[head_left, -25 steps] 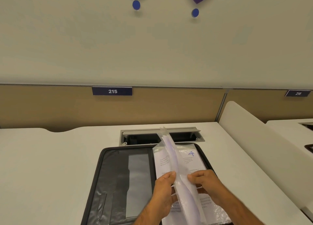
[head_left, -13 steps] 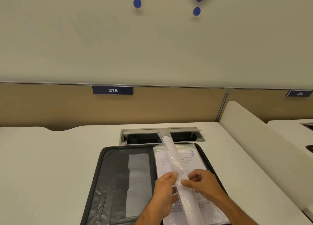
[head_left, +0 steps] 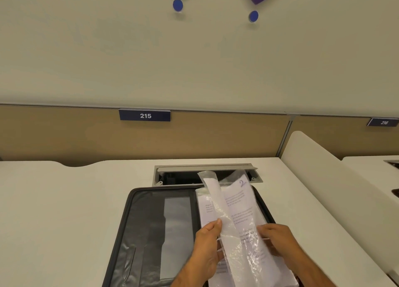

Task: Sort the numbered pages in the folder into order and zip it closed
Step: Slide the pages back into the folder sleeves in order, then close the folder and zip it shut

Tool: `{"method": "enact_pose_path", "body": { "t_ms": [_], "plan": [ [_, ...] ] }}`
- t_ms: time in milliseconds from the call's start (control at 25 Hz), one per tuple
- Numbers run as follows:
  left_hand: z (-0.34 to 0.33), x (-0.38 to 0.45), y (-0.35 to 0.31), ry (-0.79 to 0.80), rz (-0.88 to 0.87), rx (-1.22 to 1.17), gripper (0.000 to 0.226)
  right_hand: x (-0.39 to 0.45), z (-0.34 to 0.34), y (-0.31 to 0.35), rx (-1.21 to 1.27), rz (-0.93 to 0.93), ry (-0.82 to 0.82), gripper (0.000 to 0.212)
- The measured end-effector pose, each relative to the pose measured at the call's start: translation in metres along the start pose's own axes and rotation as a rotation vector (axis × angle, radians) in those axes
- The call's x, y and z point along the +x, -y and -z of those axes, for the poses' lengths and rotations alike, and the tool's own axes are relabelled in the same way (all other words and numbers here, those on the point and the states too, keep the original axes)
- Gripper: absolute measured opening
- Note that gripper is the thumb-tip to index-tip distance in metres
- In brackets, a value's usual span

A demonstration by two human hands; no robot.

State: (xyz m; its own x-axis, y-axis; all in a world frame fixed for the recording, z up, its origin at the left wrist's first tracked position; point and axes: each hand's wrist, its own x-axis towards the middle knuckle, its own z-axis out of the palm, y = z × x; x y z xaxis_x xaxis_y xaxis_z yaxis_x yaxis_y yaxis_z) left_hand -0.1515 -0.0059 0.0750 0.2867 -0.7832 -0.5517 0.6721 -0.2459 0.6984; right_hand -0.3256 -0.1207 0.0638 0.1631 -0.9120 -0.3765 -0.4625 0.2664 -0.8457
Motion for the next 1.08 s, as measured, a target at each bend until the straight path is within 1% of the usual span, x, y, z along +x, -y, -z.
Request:
{"method": "enact_pose_path", "body": {
  "t_ms": [80, 120, 160, 200, 240, 280, 320, 360, 400, 440, 560, 640, 680, 720, 760, 800, 880, 920, 960, 1040, 1080],
  "plan": [
    [0.002, 0.001, -0.001, 0.005, 0.002, -0.003, 0.023, 0.004, 0.006, -0.006, -0.210, 0.100, -0.290, 0.014],
    [0.002, 0.002, -0.001, 0.009, 0.004, -0.001, 0.023, 0.004, 0.005, -0.005, -0.239, 0.174, -0.405, 0.016],
    [0.002, 0.003, -0.001, 0.014, 0.008, 0.000, 0.023, 0.003, 0.002, -0.003, -0.217, 0.260, -0.456, 0.015],
    [0.001, 0.004, -0.001, 0.017, 0.008, 0.005, 0.023, 0.001, -0.002, 0.000, -0.181, 0.335, -0.426, 0.010],
    [-0.001, 0.003, -0.001, 0.021, 0.007, 0.011, 0.023, -0.001, -0.008, 0.005, -0.140, 0.381, -0.308, 0.009],
    [-0.003, 0.001, -0.002, 0.028, 0.000, 0.018, 0.024, -0.004, -0.014, 0.009, -0.105, 0.368, -0.134, 0.022],
    [-0.005, 0.000, -0.002, 0.042, -0.012, 0.027, 0.024, -0.005, -0.022, 0.013, -0.077, 0.316, 0.052, 0.036],
    [-0.007, -0.001, -0.002, 0.056, -0.025, 0.032, 0.024, -0.008, -0.028, 0.015, -0.068, 0.253, 0.200, 0.047],
    [-0.009, -0.003, -0.002, 0.074, -0.035, 0.036, 0.024, -0.009, -0.033, 0.018, -0.068, 0.225, 0.295, 0.053],
    [-0.011, -0.003, -0.003, 0.099, -0.043, 0.044, 0.024, -0.009, -0.034, 0.018, -0.063, 0.220, 0.317, 0.050],
    [-0.009, -0.001, -0.008, 0.174, -0.061, 0.121, 0.030, -0.005, -0.025, 0.020, 0.069, 0.180, 0.210, 0.025],
    [0.002, 0.008, -0.006, 0.126, -0.157, 0.306, 0.025, 0.000, -0.012, 0.016, 0.144, 0.107, 0.137, 0.014],
    [0.012, 0.014, -0.004, 0.077, -0.241, 0.458, 0.020, 0.003, -0.005, 0.012, 0.147, 0.066, 0.108, 0.011],
    [0.024, 0.021, -0.001, 0.016, -0.338, 0.665, 0.019, 0.006, 0.001, 0.007, 0.121, 0.023, 0.082, 0.010],
    [0.038, 0.027, 0.003, -0.051, -0.431, 0.926, 0.024, 0.011, 0.007, 0.001, 0.096, -0.014, 0.056, 0.012],
    [0.053, 0.034, 0.008, -0.096, -0.507, 1.185, 0.034, 0.016, 0.013, -0.006, 0.081, -0.050, 0.024, 0.016],
    [0.075, 0.041, 0.016, -0.080, -0.589, 1.561, 0.056, 0.022, 0.018, -0.016, 0.124, -0.125, -0.034, 0.025],
    [0.081, 0.044, 0.020, -0.051, -0.592, 1.671, 0.064, 0.026, 0.019, -0.019, 0.123, -0.139, -0.078, 0.035],
    [0.083, 0.045, 0.021, -0.017, -0.568, 1.746, 0.069, 0.030, 0.020, -0.023, 0.053, -0.114, -0.107, 0.041],
    [0.084, 0.043, 0.025, 0.000, -0.557, 1.838, 0.079, 0.031, 0.021, -0.027, -0.297, 0.028, -0.154, 0.032],
    [0.084, 0.043, 0.025, 0.002, -0.583, 1.846, 0.084, 0.031, 0.021, -0.029, -0.474, 0.098, -0.171, 0.027]
  ]
}}
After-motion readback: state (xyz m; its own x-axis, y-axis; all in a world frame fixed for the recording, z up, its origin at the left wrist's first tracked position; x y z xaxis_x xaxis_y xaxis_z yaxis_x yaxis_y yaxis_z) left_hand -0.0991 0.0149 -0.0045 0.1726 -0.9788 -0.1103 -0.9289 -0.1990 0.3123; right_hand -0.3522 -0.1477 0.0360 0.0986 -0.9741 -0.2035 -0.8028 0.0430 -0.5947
